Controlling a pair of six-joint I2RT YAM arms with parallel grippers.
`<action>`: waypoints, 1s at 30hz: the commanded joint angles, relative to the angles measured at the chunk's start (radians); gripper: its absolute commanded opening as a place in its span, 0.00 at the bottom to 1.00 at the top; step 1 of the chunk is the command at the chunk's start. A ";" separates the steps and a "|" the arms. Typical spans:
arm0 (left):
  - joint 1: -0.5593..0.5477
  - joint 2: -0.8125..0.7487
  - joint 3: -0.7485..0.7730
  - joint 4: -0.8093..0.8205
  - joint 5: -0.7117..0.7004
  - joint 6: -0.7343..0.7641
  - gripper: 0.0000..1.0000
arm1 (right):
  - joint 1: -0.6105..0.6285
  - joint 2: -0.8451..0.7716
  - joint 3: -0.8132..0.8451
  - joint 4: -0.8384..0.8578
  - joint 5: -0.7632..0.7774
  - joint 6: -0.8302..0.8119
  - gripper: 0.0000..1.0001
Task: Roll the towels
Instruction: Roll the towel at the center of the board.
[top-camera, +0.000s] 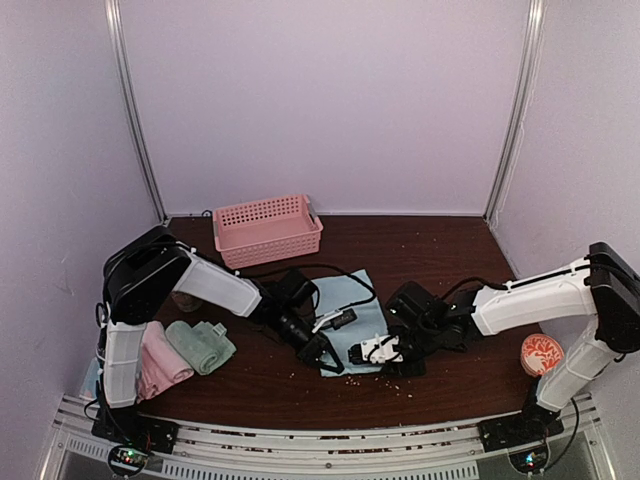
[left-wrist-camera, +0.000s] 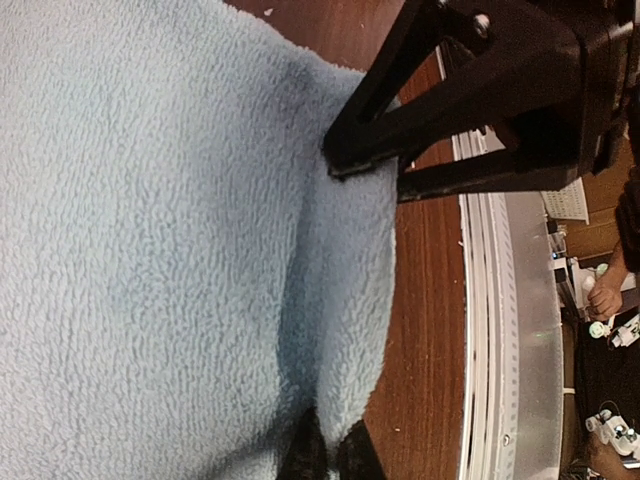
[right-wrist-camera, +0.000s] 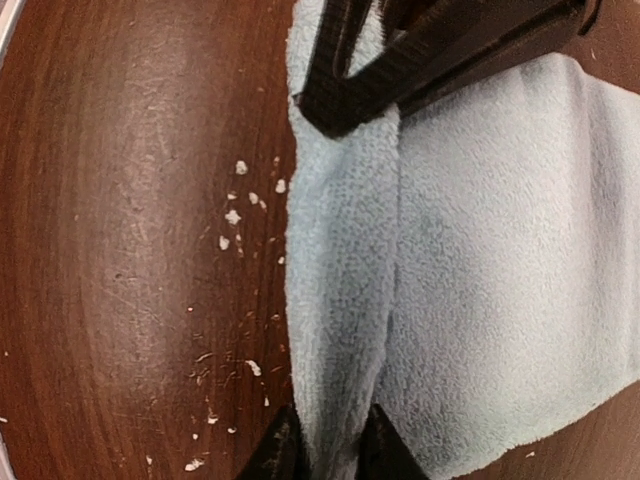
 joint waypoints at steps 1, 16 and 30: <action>0.006 0.016 -0.022 -0.004 -0.002 0.023 0.00 | 0.001 -0.014 -0.017 -0.028 0.042 0.012 0.14; 0.059 -0.036 0.027 -0.158 0.042 -0.004 0.00 | -0.285 0.329 0.364 -0.665 -0.527 -0.172 0.02; 0.101 0.037 0.051 -0.236 -0.045 -0.047 0.00 | -0.397 0.712 0.643 -1.030 -0.727 -0.173 0.01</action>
